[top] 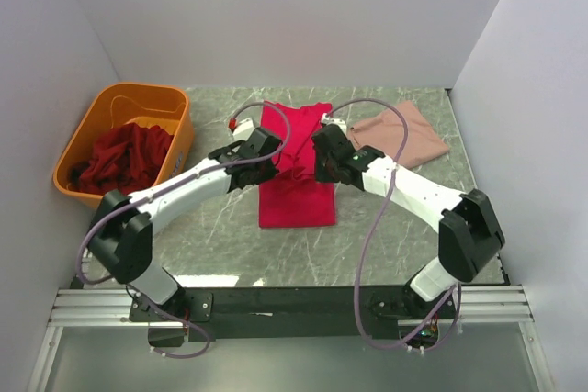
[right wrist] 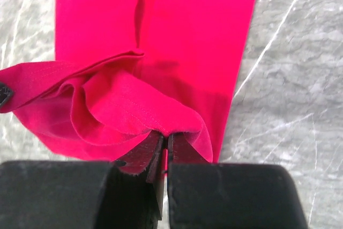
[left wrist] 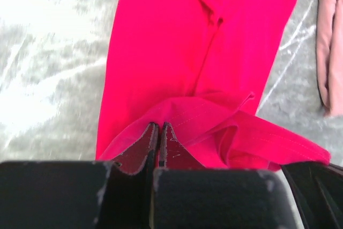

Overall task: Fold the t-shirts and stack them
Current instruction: Fold the tshirt

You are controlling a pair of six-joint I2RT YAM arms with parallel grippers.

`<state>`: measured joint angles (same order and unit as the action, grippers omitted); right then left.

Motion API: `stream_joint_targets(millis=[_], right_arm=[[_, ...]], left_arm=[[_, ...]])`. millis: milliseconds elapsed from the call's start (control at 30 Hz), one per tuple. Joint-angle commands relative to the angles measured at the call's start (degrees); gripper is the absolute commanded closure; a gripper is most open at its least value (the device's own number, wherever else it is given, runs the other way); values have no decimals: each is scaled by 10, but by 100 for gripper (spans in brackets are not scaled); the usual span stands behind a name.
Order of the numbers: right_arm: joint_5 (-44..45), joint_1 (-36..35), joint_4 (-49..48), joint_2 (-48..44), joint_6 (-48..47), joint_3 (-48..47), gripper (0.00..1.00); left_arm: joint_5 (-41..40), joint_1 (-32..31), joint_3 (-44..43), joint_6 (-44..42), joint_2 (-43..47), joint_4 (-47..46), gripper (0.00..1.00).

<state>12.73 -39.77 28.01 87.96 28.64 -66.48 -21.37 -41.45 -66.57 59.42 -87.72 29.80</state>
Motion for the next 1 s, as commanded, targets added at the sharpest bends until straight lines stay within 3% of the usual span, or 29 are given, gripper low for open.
stream_joint_targets(millis=[0,733,800,900,967], right_arm=[[-12,21,-17,14,-2,-43,100],[-57,107,-21,199,26,-159,99],[-63,117,-17,218,28,-169,91],[-75,127,-14,236,25,-189,56],[-75,131,-9,235,22,-199,43]], left_arm=[[-13,16,-43,-40,-25,-17,99],[52,81,-158,-108,-205,-95,99],[48,83,-165,-108,-214,-91,91],[45,87,-178,-108,-214,-81,76],[42,88,-177,-111,-207,-77,44]])
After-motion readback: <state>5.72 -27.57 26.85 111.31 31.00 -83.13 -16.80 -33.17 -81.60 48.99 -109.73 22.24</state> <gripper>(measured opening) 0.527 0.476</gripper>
